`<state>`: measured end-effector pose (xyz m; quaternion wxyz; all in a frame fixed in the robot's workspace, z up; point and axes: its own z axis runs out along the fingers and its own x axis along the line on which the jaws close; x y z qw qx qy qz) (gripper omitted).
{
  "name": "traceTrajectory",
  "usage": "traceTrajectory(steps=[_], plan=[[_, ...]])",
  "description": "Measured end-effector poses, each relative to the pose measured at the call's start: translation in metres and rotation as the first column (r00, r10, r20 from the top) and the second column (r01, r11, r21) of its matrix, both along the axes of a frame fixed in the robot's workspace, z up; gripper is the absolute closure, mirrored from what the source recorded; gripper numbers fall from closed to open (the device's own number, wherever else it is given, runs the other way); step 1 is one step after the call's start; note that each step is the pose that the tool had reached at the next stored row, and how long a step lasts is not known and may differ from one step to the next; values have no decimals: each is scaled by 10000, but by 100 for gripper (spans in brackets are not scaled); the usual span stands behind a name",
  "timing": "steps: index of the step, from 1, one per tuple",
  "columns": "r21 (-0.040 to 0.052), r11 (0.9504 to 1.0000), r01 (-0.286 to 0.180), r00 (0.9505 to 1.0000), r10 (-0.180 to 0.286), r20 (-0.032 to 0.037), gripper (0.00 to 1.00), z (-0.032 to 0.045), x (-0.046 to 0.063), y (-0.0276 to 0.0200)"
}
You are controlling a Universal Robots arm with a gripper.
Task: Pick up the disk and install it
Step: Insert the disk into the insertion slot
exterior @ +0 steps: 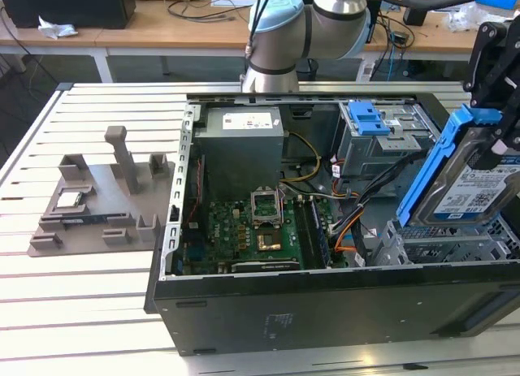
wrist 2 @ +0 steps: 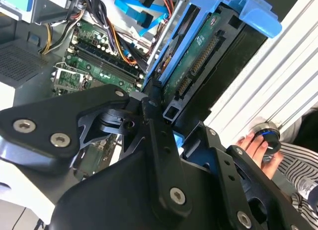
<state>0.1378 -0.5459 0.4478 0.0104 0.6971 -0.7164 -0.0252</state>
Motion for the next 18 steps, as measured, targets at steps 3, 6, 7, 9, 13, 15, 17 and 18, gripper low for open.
traceTrajectory(steps=[3,6,7,9,13,15,17,18], plan=[[-25,10000,1,10000,-1,-2,63,-40,5,0],[-42,10000,1,10000,-1,-2,63,-60,-18,0],[-45,10000,-1,10000,1,-2,63,-78,-19,1],[-46,10000,0,10000,0,-2,63,-117,-20,2],[-45,10000,1,10000,-1,-3,63,-215,-20,3],[-46,10000,1,10000,-1,-5,63,-264,-19,3],[-44,10000,1,10000,-1,-8,63,-308,-18,3],[-45,10000,1,10000,-1,-10,63,-326,-18,3]])
